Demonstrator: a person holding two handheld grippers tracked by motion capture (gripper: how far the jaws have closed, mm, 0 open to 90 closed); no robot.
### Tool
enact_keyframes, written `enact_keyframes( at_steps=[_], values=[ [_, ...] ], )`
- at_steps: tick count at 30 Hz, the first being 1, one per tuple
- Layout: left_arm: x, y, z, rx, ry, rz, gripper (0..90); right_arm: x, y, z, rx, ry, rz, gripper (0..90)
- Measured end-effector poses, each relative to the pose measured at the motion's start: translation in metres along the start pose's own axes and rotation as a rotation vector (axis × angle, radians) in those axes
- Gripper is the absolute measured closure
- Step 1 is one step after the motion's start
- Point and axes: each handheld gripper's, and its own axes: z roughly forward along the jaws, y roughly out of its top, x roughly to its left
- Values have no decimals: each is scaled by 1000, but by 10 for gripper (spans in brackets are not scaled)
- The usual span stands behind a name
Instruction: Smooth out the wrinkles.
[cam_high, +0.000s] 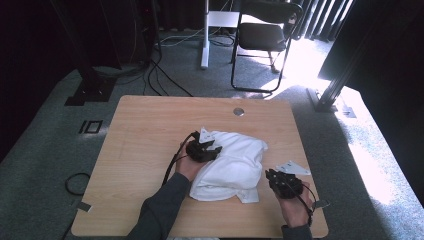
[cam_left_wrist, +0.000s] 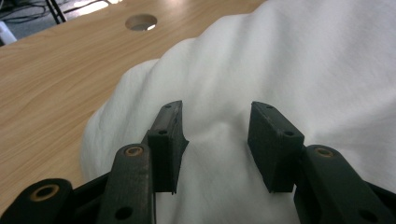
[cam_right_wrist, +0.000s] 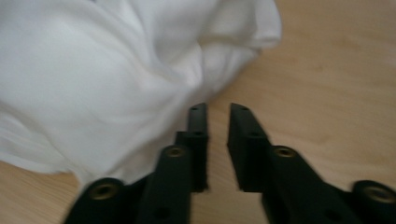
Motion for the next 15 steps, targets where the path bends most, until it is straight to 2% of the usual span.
enact_keyframes(
  at_steps=[1, 2, 3, 6, 7, 8, 9, 10, 11, 12, 15],
  values=[
    [0, 0, -1, -6, 1, -8, 557, 3, 2, -6, -56, 18, -2, 665],
    [0, 0, -1, -7, 1, -11, 557, 8, 4, -11, -100, 56, -17, 632],
    [0, 0, -1, -8, 0, -10, 557, 14, 6, -12, -119, 106, -35, 589],
    [-3, 0, 0, -4, -5, -4, 556, 34, 8, -2, -105, 177, -95, 492],
    [-4, 0, 1, -5, -6, 0, 555, 41, 7, 5, -81, 182, -117, 467],
    [-5, -1, 2, -3, -3, 2, 555, 48, 6, 12, -55, 166, -156, 469],
    [-6, -1, 3, 2, -2, 4, 555, 53, 4, 19, -30, 133, -195, 513],
    [-6, -1, 4, 5, -2, 8, 555, 55, 3, 25, 1, 109, -219, 671],
    [-6, -2, 4, 9, 0, 10, 556, 54, 2, 28, 31, 110, -217, 803],
    [-5, -2, 5, 9, 0, 12, 556, 51, 2, 28, 37, 125, -200, 865],
    [-5, -3, 6, 10, -6, 9, 563, 37, 2, 11, -2, 143, -160, 893]
  ],
)
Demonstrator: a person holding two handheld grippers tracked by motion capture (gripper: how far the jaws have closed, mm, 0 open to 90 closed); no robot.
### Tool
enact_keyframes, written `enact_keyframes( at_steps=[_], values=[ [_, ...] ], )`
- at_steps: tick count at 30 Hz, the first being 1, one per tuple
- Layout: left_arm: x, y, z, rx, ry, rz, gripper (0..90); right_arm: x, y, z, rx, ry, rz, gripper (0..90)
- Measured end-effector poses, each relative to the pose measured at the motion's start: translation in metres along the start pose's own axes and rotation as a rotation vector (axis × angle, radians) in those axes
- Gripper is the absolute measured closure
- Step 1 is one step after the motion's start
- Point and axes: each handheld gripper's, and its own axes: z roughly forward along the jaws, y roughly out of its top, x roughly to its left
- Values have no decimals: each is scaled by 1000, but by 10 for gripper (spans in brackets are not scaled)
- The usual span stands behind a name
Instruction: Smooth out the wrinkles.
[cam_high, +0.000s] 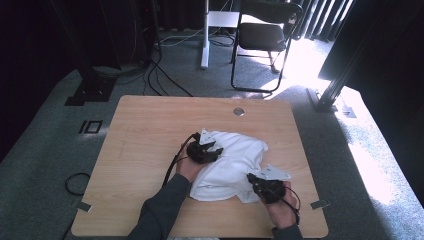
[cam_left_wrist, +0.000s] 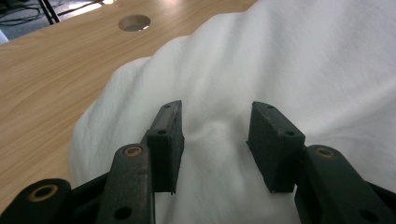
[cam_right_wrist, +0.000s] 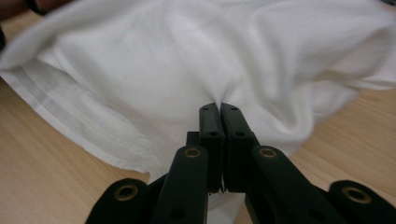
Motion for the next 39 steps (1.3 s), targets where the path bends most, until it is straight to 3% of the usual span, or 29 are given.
enact_keyframes(
  at_steps=[3, 7, 8, 11, 13, 14, 18, 19, 21, 23, 25, 26, 28, 29, 30, 32, 35, 37, 39],
  values=[
    [-1, 0, 1, 5, 7, 12, 567, -15, -3, -21, -34, -13, 54, 899],
    [-1, 0, -1, -8, -5, 1, 560, -30, -13, -33, -2, -63, 115, 865],
    [-2, 0, -3, -15, -9, 2, 542, -32, -15, -34, 0, -89, 123, 779],
    [-1, 2, -10, -45, -21, -8, 532, -38, -13, -37, -51, -79, 161, 591],
    [1, 3, -16, -76, -32, -22, 528, -38, -3, -36, -110, -78, 159, 559],
    [1, 4, -19, -89, -33, -25, 527, -37, 4, -32, -130, -68, 148, 558],
    [-5, 4, -26, -102, -63, -14, 525, -33, 29, -3, -114, -60, 144, 484],
    [-8, 3, -27, -102, -80, -6, 526, -34, 34, 10, -97, -77, 137, 502],
    [-16, 1, -28, -100, -107, 20, 527, -42, 38, 28, -54, -97, 150, 565],
    [-25, -4, -29, -85, -123, 53, 527, -56, 38, 47, -7, -154, 187, 574],
    [-31, -8, -29, -75, -148, 61, 527, -71, 33, 59, 22, -191, 252, 573],
    [-32, -10, -30, -76, -154, 64, 525, -78, 30, 65, 58, -214, 264, 569],
    [-35, -13, -35, -95, -176, 60, 520, -82, 28, 69, 97, -215, 264, 533],
    [-35, -13, -35, -95, -176, 60, 520, -82, 28, 69, 97, -215, 264, 533],
    [-31, -14, -45, -138, -172, 44, 520, -81, 28, 67, 91, -215, 265, 525],
    [-25, -14, -55, -178, -171, 4, 521, -69, 35, 42, -32, -210, 246, 484],
    [-18, -14, -67, -194, -147, -11, 522, -42, 45, 15, -176, -163, 148, 463],
    [-16, -16, -68, -182, -143, -11, 521, -24, 50, 12, -201, -97, 95, 450],
    [-17, -20, -63, -158, -136, -13, 521, -12, 48, 20, -187, -46, 88, 449]
  ],
)
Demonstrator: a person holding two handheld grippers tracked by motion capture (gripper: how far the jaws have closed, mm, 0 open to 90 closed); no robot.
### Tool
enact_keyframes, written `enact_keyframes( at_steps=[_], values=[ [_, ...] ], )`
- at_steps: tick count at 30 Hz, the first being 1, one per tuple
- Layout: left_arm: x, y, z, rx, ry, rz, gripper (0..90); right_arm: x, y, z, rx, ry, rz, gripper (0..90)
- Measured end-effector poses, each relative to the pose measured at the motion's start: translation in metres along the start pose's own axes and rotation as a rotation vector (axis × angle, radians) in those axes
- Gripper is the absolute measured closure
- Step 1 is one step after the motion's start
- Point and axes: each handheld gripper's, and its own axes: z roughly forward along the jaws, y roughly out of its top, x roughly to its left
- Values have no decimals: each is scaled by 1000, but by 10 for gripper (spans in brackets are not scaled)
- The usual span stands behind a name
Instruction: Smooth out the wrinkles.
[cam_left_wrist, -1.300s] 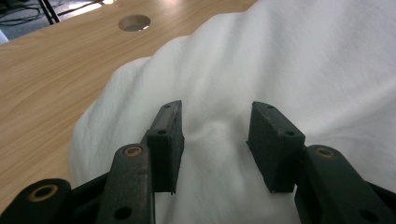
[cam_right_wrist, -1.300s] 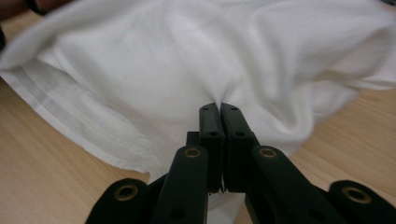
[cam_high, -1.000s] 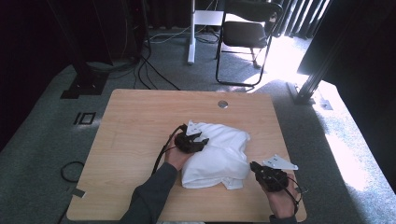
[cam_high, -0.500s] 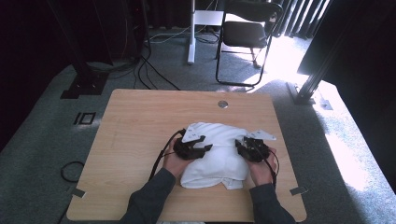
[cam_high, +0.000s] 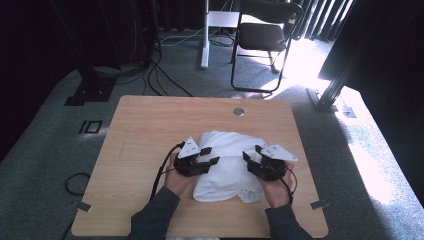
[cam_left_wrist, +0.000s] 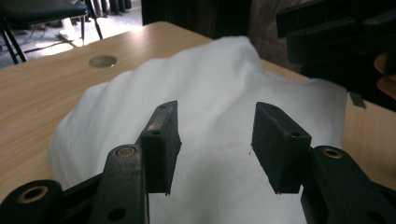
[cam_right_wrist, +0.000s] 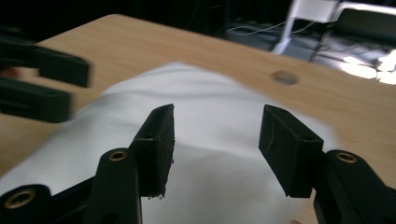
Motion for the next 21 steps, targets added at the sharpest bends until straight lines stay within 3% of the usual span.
enact_keyframes(
  at_steps=[3, 8, 16, 21],
  values=[
    [-4, -10, 9, 44, -2, 10, 522, 8, -19, 19, 83, -19, -14, 447],
    [-13, -27, 24, 91, -11, 33, 522, -4, -51, 35, 201, -25, 30, 435],
    [-14, -35, 31, 123, 14, 41, 515, -9, -64, 58, 253, -1, 57, 432],
    [-6, -37, 28, 123, 40, 46, 527, -11, -63, 69, 243, 15, 83, 434]
  ],
)
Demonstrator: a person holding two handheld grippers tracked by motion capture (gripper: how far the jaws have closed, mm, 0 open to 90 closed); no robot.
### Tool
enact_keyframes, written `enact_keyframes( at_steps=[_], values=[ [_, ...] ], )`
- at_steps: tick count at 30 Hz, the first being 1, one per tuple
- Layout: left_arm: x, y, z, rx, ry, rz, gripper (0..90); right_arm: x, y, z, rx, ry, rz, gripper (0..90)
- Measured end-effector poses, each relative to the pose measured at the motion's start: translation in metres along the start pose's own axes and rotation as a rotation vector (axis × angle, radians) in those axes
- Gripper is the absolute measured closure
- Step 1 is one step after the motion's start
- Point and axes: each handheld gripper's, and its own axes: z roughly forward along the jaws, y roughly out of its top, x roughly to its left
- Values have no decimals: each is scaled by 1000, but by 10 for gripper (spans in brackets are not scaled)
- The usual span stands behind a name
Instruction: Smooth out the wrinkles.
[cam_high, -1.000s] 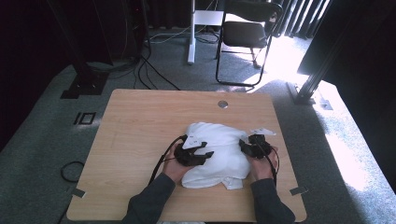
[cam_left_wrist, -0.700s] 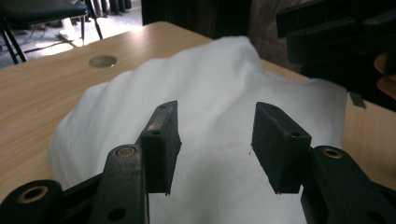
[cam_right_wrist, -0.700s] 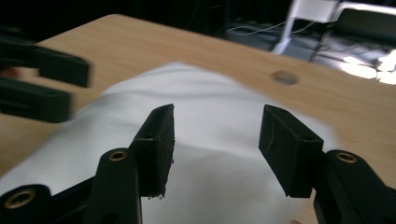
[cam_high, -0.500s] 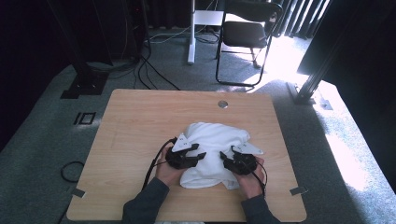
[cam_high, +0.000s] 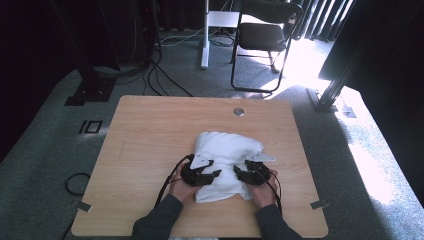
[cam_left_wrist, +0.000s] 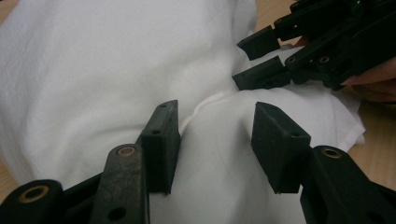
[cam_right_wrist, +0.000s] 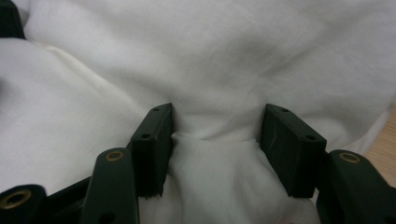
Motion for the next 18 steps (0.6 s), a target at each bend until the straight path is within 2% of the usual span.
enact_keyframes(
  at_steps=[2, 13, 18],
  values=[
    [6, -1, -2, 0, 12, -9, 529, 1, 5, 9, 1, 23, 17, 434],
    [44, -6, -13, 0, 82, -92, 548, 19, 31, 43, -3, 43, 11, 438],
    [57, -7, -15, 3, 106, -106, 549, 26, 41, 55, -1, 48, 9, 438]
  ],
)
